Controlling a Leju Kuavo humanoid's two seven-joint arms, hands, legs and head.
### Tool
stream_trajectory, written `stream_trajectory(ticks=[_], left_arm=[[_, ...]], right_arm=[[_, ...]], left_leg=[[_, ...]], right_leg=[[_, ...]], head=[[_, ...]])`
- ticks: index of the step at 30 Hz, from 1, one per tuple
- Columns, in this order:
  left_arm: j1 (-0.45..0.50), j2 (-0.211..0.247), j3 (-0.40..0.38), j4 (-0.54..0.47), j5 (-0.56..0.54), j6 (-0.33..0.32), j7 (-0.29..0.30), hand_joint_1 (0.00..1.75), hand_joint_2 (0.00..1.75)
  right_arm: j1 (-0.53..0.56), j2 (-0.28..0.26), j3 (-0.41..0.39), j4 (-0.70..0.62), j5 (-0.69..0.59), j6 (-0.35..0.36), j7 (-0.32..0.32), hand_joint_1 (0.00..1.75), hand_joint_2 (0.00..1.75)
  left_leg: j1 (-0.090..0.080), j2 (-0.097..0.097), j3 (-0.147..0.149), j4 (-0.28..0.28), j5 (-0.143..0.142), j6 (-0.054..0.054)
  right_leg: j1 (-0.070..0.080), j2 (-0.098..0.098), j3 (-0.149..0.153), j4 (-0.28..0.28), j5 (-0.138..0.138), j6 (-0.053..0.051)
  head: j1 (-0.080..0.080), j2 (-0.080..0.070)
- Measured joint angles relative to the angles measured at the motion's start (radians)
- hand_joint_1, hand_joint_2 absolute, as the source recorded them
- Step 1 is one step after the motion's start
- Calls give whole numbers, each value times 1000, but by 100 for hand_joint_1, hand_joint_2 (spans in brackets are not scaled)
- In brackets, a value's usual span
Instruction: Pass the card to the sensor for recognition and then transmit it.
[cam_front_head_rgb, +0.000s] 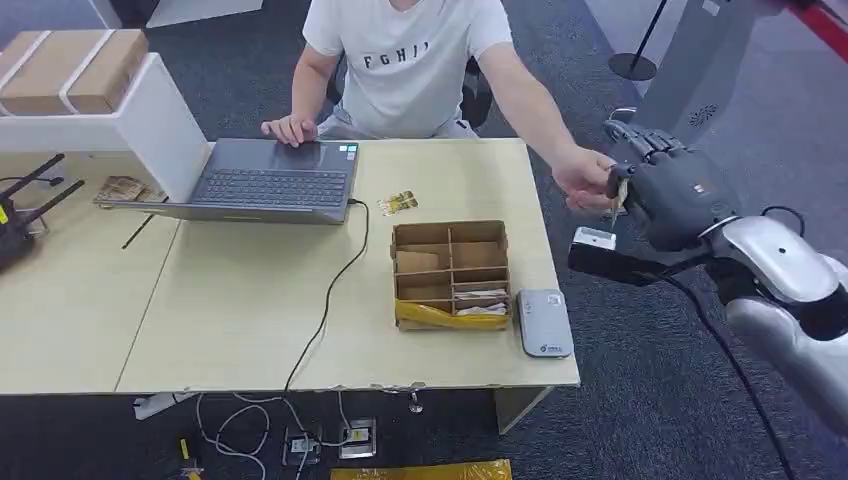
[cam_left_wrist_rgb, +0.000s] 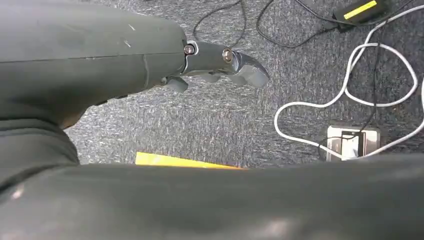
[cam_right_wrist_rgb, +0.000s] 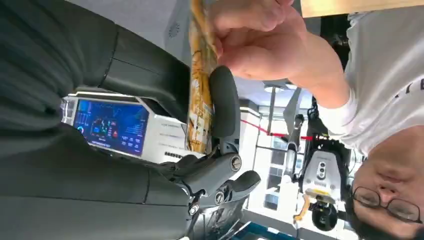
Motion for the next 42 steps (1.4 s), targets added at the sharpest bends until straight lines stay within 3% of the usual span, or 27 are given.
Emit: stream_trajectory(ticks=[14,22,33,42], left_arm=[[0,8,-5,0,-9,1,4,0,0],[0,8,-10,0,-10,1,11,0,0],[-1,8,-15,0,-10,3,17,0,0],[-1,4,-16,0,-17,6,23,0,0]], right_arm=[[98,-19,0,0,-79,-76,27,175,175],[153,-4,2,21,-92,-145,21,175,175],[190,48,2,73,-90,-177,-2,175,175],[202,123,1,117,-139,-249,-17,175,175]], left_leg=[[0,1,0,0,0,0],[0,1,0,0,0,0],[0,1,0,0,0,0],[0,1,0,0,0,0]], right_leg=[[0,1,0,0,0,0],[0,1,0,0,0,0],[0,1,0,0,0,0],[0,1,0,0,0,0]], head=[[0,0],[0,0],[0,0],[0,0]])
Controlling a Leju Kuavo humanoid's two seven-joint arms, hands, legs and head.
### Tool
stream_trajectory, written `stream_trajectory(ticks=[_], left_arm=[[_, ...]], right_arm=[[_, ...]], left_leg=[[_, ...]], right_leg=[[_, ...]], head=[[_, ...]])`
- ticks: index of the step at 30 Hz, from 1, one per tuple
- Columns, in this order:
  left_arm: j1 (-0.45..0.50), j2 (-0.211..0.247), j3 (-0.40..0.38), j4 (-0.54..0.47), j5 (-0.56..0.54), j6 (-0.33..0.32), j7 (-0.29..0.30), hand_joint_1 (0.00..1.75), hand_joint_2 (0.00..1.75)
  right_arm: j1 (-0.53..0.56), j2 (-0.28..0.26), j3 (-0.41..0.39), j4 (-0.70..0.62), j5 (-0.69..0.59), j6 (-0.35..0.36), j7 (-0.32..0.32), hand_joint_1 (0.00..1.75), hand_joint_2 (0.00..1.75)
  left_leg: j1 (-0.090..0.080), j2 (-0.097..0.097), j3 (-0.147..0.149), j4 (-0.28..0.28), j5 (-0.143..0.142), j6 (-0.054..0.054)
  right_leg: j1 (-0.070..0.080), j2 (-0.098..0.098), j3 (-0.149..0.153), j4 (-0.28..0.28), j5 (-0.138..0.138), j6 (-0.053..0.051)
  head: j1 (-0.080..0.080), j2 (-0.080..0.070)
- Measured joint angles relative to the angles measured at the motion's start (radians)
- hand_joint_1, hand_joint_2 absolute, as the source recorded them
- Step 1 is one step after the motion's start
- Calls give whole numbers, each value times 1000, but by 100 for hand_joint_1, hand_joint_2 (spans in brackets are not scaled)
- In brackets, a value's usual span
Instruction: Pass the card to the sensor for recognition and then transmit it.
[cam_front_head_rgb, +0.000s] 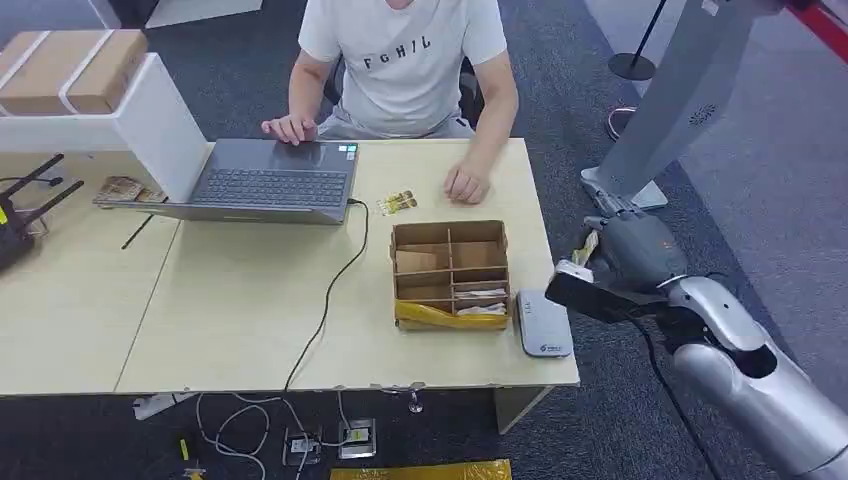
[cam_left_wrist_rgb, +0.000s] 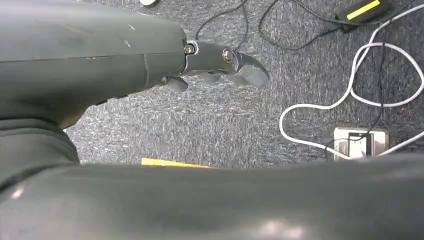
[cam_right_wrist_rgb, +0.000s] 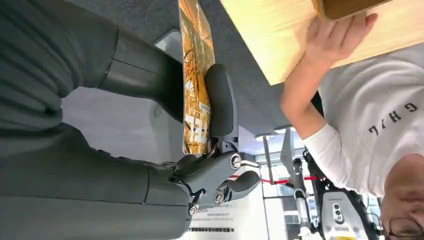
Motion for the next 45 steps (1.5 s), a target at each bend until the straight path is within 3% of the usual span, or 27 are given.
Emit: stream_trajectory(ticks=[13,45], left_arm=[[0,-1,-9,0,0,3,8,0,0],[0,13,-12,0,32,23,19,0,0]], right_arm=[[19,71,0,81,-13,-26,-14,175,175],[125,158,1,254,-119,-102,-78,175,175]], left_leg=[[0,0,0,0,0,0],[0,0,0,0,0,0]], right_leg=[[0,0,0,0,0,0],[0,0,0,0,0,0]], head=[[0,0],[0,0]])
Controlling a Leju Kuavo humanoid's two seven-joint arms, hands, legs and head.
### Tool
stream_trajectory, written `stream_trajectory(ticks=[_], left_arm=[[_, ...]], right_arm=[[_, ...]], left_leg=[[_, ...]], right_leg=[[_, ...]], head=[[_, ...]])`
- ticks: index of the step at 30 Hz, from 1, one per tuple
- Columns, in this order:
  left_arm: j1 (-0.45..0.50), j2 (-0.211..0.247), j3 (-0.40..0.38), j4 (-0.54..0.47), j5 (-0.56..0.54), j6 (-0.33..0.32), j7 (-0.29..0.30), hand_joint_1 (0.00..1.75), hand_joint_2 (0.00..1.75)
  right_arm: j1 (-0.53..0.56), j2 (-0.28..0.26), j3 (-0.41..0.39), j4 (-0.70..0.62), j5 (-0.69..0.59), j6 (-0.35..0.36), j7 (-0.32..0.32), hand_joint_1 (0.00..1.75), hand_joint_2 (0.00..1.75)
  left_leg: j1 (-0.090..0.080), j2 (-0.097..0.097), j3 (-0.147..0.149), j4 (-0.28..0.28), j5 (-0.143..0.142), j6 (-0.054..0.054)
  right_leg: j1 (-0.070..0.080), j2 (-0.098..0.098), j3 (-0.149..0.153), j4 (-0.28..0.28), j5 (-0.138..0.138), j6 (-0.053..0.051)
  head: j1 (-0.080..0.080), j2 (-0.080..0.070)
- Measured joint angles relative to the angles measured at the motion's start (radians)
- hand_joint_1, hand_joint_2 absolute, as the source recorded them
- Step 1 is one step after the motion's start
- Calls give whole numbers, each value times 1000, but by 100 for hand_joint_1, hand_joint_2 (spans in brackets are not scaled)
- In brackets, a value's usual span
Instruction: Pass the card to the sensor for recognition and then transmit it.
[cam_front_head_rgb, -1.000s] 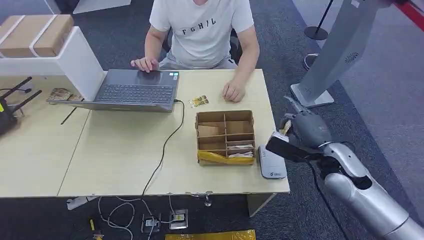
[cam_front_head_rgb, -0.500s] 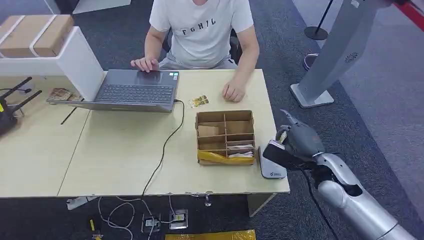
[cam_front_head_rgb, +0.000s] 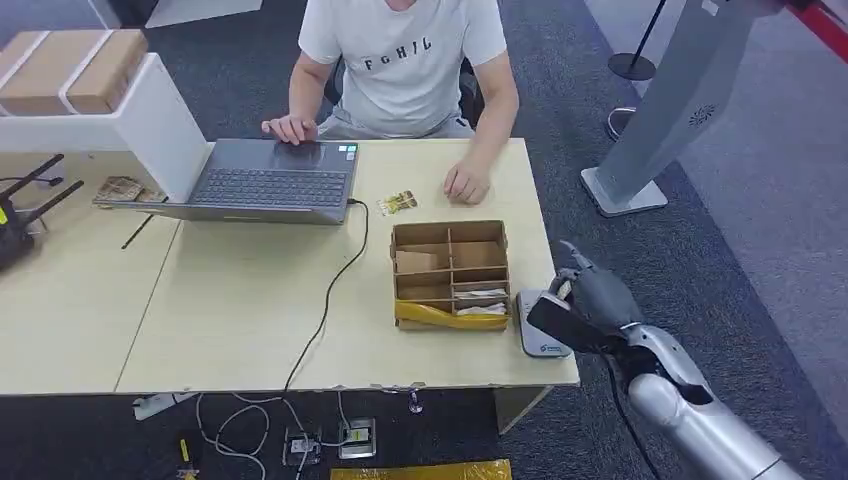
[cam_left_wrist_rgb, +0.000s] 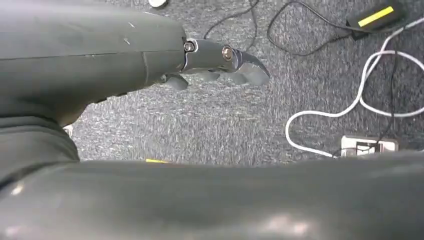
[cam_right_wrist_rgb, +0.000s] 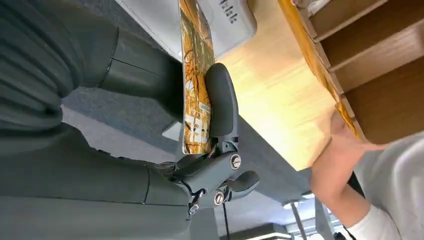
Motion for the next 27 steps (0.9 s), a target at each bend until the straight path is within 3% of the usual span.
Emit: stream_trajectory(ticks=[27], left_arm=[[0,0,0,0,18,19,23,0,0]], right_arm=[[-4,47,14,174,-63,-37,-54,175,175]], left_leg=[[0,0,0,0,0,0]], right_leg=[[0,0,0,0,0,0]], head=[[0,0]])
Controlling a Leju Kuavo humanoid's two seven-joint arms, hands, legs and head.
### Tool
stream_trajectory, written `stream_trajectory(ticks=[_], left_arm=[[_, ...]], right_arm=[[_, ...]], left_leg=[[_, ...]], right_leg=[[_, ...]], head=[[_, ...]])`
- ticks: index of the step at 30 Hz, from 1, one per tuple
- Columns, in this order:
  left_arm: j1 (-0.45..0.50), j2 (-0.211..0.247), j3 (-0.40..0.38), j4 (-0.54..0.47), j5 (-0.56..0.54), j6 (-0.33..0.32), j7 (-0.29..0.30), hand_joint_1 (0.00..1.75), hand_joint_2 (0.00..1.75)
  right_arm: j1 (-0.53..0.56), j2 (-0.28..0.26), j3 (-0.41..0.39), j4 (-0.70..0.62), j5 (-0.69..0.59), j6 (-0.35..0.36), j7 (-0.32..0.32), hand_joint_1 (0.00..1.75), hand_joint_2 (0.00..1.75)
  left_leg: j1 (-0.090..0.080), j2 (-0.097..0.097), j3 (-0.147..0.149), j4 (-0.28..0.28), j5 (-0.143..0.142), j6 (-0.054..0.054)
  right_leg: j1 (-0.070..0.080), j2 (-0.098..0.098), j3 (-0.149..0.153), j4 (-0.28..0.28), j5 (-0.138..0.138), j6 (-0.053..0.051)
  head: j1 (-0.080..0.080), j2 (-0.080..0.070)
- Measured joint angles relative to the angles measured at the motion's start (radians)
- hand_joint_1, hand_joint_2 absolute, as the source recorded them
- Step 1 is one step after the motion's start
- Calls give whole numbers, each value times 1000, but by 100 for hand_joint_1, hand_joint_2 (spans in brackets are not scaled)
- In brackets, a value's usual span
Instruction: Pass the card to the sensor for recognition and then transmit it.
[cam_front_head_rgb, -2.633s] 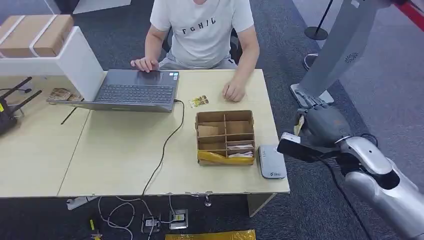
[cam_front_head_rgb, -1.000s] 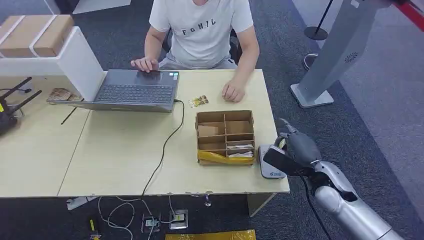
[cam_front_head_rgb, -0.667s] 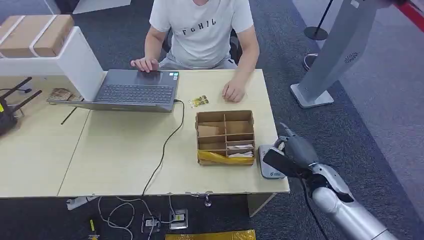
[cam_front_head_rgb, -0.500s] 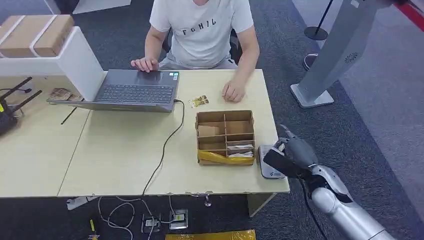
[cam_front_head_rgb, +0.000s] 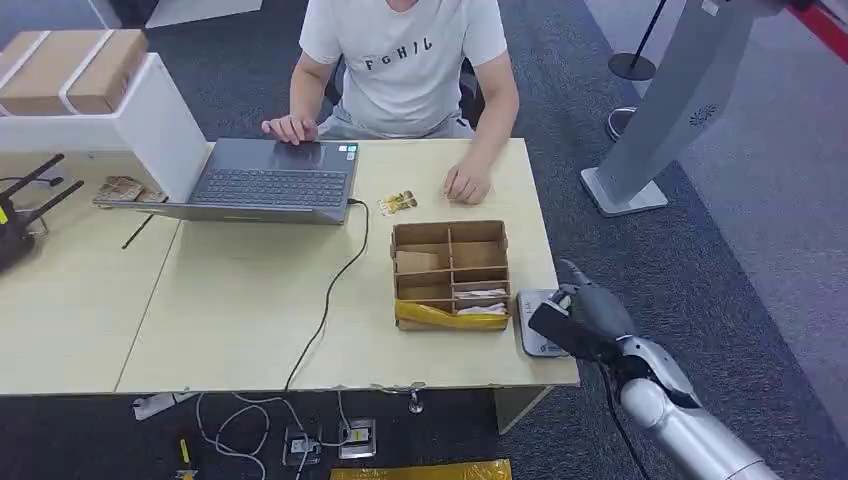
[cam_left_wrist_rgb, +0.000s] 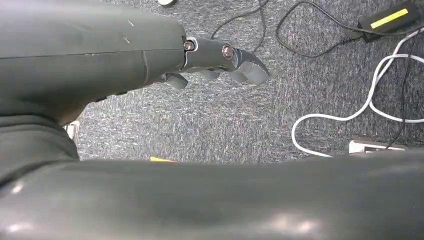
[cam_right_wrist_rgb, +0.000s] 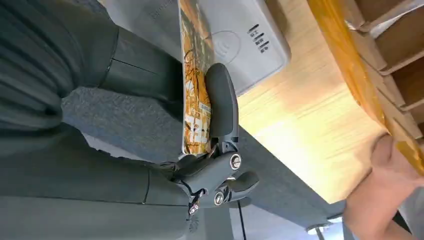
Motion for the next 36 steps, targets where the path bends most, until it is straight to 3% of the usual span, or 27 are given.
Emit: stream_trajectory(ticks=[23,25,31,36], left_arm=[[0,3,0,0,9,-6,1,0,0],[0,3,0,0,9,-8,1,0,0],[0,2,0,0,5,-27,0,0,0],[0,-2,-3,0,-11,-40,-19,0,0]], right_arm=[[-34,4,-11,59,7,-31,-18,175,175],[-35,-2,-22,28,6,-25,-5,175,175],[-57,-12,-84,-130,-162,84,34,175,175],[-109,-13,-110,-233,-169,110,35,175,175]], left_leg=[[0,1,0,0,0,0],[0,1,0,0,0,0],[0,2,1,0,0,0],[0,4,1,0,1,0]], right_leg=[[0,1,0,0,0,0],[0,1,0,0,0,0],[0,2,0,0,1,0],[0,3,0,0,1,0]], head=[[0,0],[0,0],[0,0],[0,0]])
